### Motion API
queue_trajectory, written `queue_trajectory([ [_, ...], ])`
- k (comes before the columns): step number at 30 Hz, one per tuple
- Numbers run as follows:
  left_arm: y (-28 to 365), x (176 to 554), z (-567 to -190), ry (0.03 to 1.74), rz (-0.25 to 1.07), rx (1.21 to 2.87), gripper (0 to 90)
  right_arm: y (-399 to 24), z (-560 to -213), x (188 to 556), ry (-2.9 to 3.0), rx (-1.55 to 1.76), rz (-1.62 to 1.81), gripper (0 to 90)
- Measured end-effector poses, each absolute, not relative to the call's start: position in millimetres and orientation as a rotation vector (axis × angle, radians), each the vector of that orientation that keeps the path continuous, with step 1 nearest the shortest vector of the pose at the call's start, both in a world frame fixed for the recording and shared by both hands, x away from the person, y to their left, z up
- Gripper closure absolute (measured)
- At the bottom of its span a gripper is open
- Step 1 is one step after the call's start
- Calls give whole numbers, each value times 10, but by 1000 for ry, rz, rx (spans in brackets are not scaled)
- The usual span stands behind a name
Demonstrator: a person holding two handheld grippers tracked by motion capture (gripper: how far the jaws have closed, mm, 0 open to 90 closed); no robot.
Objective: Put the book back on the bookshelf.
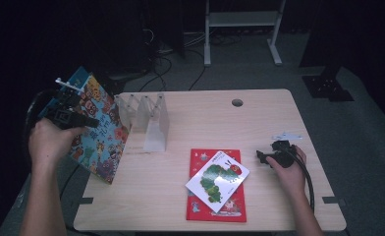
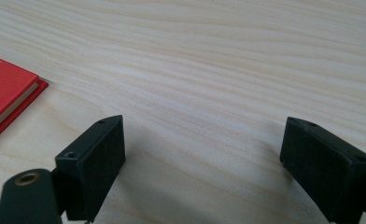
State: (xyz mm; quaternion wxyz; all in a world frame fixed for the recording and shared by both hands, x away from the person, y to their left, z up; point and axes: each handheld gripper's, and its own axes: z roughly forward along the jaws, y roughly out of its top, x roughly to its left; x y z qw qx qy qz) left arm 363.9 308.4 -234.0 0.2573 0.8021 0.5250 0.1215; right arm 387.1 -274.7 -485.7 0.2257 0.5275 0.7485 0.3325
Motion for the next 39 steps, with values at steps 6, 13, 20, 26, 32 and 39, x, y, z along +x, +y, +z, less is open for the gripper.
queue_trajectory([
  [6, 2922, 3635, -2555, 1377, 273, 2215, 886, -2747, -4857, 3871, 2064, 1455, 917, 130],
  [13, 2791, 3624, -2832, 1340, 224, 2248, 873, -2747, -4857, 3871, 2064, 1454, 916, 130],
  [20, 2666, 3581, -3094, 1302, 221, 2243, 803, -2747, -4857, 3871, 2064, 1454, 916, 130],
  [26, 2567, 3511, -3358, 1274, 239, 2238, 715, -2746, -4857, 3871, 2064, 1454, 916, 130],
  [32, 2481, 3476, -3653, 1236, 270, 2261, 548, -2746, -4857, 3870, 2065, 1452, 916, 135],
  [39, 2401, 3391, -3983, 1174, 323, 2269, 305, -2744, -4856, 3868, 2070, 1447, 919, 134],
])
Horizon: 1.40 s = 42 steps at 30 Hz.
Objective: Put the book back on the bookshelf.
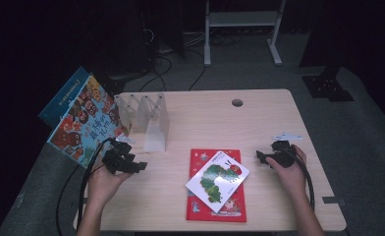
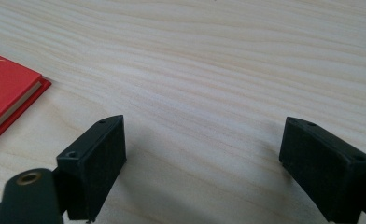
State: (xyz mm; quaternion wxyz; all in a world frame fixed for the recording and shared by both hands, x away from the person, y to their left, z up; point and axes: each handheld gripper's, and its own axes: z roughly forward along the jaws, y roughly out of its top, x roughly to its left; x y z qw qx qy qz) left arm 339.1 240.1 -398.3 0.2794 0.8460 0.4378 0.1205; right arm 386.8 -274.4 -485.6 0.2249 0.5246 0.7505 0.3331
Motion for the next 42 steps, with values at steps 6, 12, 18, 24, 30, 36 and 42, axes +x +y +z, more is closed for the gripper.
queue_trajectory([
  [6, 2380, 3362, -4254, 1146, 327, 2263, 110, -2742, -4856, 3841, 2059, 1465, 910, 121],
  [12, 2359, 3343, -4449, 1104, 331, 2254, 19, -2744, -4860, 3824, 2040, 1491, 896, 91],
  [18, 2337, 3316, -4633, 1057, 341, 2314, 0, -2739, -4857, 3812, 2040, 1490, 896, 123],
  [24, 2387, 3312, -4714, 1030, 362, 2320, 0, -2713, -4824, 3762, 2077, 1436, 928, 331],
  [30, 2456, 3275, -4780, 942, 389, 2252, 0, -2685, -4729, 3692, 2135, 1347, 972, 488],
  [36, 2486, 3271, -4823, 883, 393, 2215, 0, -2698, -4621, 3584, 2181, 1273, 1058, 571],
  [42, 2490, 3274, -4822, 903, 406, 2202, 13, -2715, -4558, 3450, 2211, 1229, 1138, 604],
])
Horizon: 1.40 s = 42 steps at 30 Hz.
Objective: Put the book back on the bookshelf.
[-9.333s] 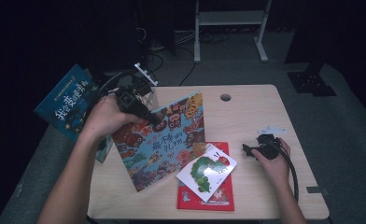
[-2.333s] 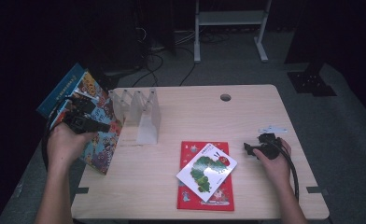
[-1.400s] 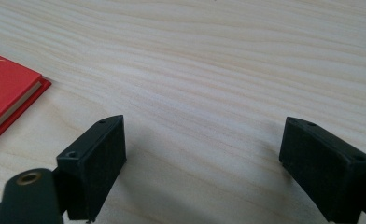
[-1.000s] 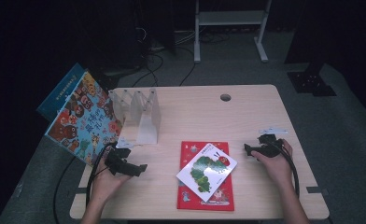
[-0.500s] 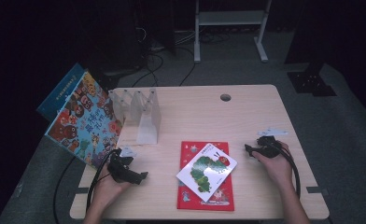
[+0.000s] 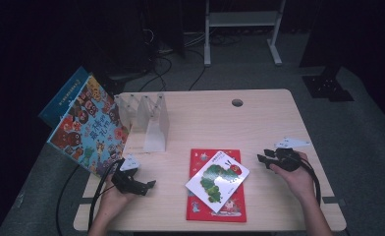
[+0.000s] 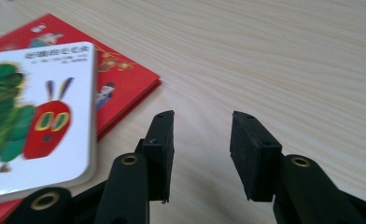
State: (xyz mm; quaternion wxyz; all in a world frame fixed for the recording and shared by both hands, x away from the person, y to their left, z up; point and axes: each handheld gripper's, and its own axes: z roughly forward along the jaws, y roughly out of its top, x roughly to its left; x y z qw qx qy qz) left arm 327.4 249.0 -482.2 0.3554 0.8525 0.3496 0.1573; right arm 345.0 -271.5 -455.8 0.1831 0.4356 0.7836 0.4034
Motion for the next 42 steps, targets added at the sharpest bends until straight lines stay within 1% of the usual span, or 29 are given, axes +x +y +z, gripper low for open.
queue_trajectory([
  [1, 2488, 3275, -4824, 905, 404, 2202, 12, -2717, -4551, 3422, 2216, 1225, 1148, 608],
  [5, 2481, 3284, -4829, 896, 400, 2205, 0, -2684, -4540, 3297, 2258, 1195, 1188, 677],
  [13, 2480, 3289, -4828, 895, 400, 2206, 0, -2533, -4540, 3116, 2380, 1122, 1241, 883],
  [14, 2480, 3289, -4828, 895, 400, 2206, 0, -2520, -4545, 3112, 2394, 1119, 1236, 893],
  [27, 2480, 3289, -4828, 895, 400, 2206, 0, -2357, -4678, 3121, 2544, 1078, 1212, 895],
  [42, 2480, 3292, -4827, 892, 399, 2208, 0, -2158, -4662, 3118, 2569, 1027, 1213, 895],
])
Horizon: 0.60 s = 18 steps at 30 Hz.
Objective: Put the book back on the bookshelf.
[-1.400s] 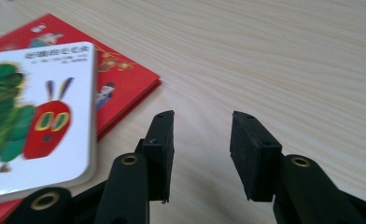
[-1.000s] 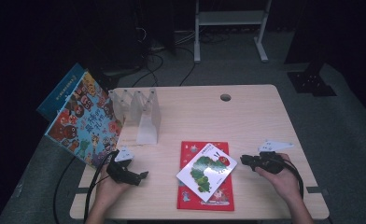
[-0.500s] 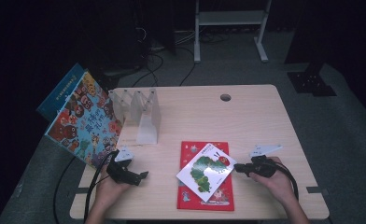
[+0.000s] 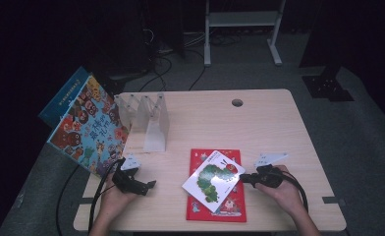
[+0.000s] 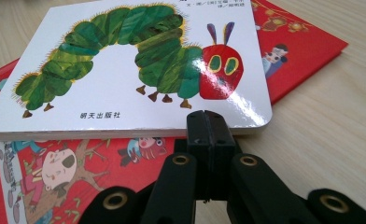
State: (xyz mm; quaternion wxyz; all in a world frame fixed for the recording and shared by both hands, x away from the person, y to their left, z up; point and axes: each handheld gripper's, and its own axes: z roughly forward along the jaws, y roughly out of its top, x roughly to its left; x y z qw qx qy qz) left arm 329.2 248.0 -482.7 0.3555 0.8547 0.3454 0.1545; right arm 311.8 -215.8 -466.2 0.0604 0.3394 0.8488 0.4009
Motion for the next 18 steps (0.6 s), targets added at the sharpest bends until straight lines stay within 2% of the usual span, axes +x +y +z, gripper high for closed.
queue_trajectory([
  [18, 2480, 3292, -4827, 892, 399, 2208, 0, -1869, -4657, 3250, 2583, 969, 1210, 895],
])
